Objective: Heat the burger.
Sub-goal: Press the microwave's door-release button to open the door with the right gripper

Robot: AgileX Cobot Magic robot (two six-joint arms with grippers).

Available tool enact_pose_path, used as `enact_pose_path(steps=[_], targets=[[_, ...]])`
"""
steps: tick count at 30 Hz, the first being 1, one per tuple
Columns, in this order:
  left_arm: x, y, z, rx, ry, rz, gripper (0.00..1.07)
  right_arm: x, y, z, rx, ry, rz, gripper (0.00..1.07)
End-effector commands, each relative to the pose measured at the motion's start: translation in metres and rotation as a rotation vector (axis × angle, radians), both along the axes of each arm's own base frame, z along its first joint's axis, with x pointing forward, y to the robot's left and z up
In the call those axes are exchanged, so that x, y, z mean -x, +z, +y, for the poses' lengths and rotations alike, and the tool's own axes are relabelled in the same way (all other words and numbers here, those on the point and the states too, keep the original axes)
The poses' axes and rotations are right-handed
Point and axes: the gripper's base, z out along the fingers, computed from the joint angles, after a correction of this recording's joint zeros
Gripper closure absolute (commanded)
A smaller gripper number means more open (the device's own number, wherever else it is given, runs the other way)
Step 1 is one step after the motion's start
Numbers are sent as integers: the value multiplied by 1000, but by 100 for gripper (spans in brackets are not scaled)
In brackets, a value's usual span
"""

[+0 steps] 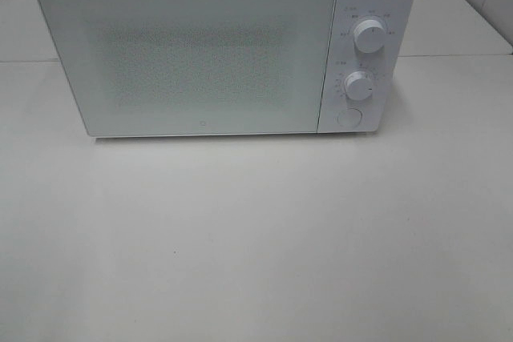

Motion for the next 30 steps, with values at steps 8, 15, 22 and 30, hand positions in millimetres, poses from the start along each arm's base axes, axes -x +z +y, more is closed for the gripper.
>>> enact_pose_path(steps=[8, 15, 22, 30], targets=[[2, 1, -1, 8, -9, -30, 4, 4, -1, -1, 9, -9, -32, 34], [2, 1, -1, 8, -9, -30, 4, 4, -1, -1, 9, -9, -32, 34], [2, 1, -1, 8, -9, -30, 4, 4, -1, -1, 9, -9, -32, 34], [2, 1, -1, 8, -9, -30, 4, 4, -1, -1, 10, -9, -32, 34]])
